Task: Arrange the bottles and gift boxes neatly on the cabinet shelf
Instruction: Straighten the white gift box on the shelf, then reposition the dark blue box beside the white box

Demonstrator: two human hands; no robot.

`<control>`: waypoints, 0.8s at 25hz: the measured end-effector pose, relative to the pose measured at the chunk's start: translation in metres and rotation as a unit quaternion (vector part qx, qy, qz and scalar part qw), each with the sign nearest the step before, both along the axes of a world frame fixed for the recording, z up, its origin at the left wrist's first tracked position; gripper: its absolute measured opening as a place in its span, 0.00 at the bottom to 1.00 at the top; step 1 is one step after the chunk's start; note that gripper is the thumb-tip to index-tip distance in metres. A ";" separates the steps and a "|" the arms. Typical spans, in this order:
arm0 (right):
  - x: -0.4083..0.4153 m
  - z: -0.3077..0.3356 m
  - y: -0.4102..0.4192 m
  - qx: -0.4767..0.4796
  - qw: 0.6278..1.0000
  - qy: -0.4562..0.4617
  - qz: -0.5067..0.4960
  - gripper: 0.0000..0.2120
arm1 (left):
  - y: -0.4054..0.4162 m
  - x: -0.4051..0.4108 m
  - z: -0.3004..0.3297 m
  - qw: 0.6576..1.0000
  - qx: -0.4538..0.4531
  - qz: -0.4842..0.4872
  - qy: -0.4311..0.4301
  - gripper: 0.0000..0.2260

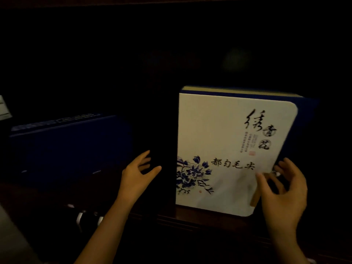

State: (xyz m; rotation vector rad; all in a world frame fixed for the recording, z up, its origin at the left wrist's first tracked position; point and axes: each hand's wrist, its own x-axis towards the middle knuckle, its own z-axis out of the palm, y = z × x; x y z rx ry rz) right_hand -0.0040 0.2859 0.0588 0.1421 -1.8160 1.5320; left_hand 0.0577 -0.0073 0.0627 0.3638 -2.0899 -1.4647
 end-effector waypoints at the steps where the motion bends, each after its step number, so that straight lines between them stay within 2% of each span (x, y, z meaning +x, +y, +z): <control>1: 0.008 -0.002 -0.019 0.011 0.999 0.010 0.030 0.31 | -0.011 0.004 0.001 1.000 -0.003 0.007 0.003 0.29; 5: 0.027 0.001 -0.111 0.044 0.975 0.038 0.212 0.25 | -0.070 0.015 0.006 0.999 -0.027 0.040 0.015 0.30; 7: 0.029 0.006 -0.158 0.044 0.961 0.036 0.272 0.24 | -0.100 0.022 0.010 0.997 -0.055 0.051 0.012 0.30; 13: 0.021 0.028 -0.315 0.134 0.945 0.030 0.296 0.31 | -0.208 0.039 0.033 0.984 -0.151 0.094 0.030 0.32; 17: 0.016 0.040 -0.400 0.180 0.930 0.026 0.320 0.32 | -0.263 0.050 0.046 0.966 -0.226 0.115 0.039 0.34; 20: 0.010 0.048 -0.458 0.315 0.893 0.073 0.313 0.36 | -0.308 0.059 0.051 0.931 -0.337 0.141 0.017 0.36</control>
